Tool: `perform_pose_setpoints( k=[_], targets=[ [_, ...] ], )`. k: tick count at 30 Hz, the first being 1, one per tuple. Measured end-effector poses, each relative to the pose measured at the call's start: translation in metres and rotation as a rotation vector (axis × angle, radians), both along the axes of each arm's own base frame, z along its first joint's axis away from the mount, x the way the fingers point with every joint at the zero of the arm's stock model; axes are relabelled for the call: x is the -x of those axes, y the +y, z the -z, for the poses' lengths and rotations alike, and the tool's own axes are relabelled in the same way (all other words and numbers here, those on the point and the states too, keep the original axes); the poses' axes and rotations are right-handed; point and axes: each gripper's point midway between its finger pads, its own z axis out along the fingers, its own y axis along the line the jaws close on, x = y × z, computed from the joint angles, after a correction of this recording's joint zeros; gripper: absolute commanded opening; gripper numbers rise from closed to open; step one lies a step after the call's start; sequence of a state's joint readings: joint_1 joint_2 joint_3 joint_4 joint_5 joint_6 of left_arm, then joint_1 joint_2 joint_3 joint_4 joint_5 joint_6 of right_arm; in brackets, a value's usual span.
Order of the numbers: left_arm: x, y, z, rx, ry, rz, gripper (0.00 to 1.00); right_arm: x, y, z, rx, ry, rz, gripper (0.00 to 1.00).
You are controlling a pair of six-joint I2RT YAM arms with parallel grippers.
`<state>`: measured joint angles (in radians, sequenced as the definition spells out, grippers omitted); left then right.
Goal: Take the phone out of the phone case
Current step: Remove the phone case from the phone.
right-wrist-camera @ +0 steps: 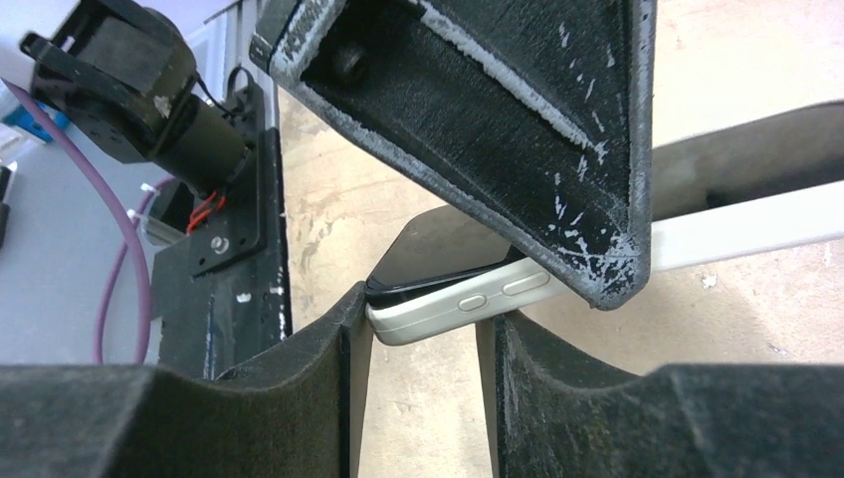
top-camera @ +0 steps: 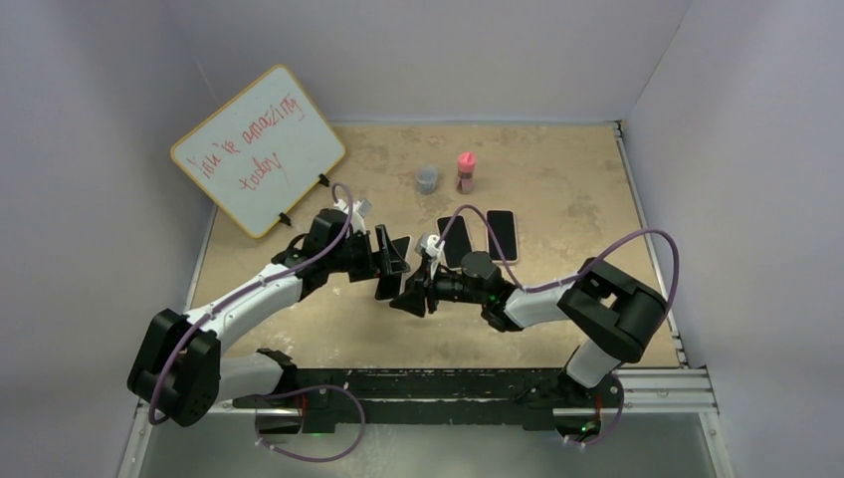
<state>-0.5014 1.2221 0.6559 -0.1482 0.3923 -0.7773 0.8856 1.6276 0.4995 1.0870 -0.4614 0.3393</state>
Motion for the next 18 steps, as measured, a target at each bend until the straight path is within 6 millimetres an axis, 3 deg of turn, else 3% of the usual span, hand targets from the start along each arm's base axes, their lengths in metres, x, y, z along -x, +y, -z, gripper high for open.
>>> perform_pose_setpoints(
  k=[9, 18],
  targets=[
    [-0.002, 0.001, -0.004, 0.013, -0.016, 0.010, 0.01, -0.001, -0.004, 0.003, 0.036, -0.023, 0.016, 0.00],
    [0.006, 0.005, -0.005, 0.074, -0.056, 0.012, 0.01, 0.008, -0.011, 0.016, 0.038, 0.134, 0.067, 0.00]
  ],
)
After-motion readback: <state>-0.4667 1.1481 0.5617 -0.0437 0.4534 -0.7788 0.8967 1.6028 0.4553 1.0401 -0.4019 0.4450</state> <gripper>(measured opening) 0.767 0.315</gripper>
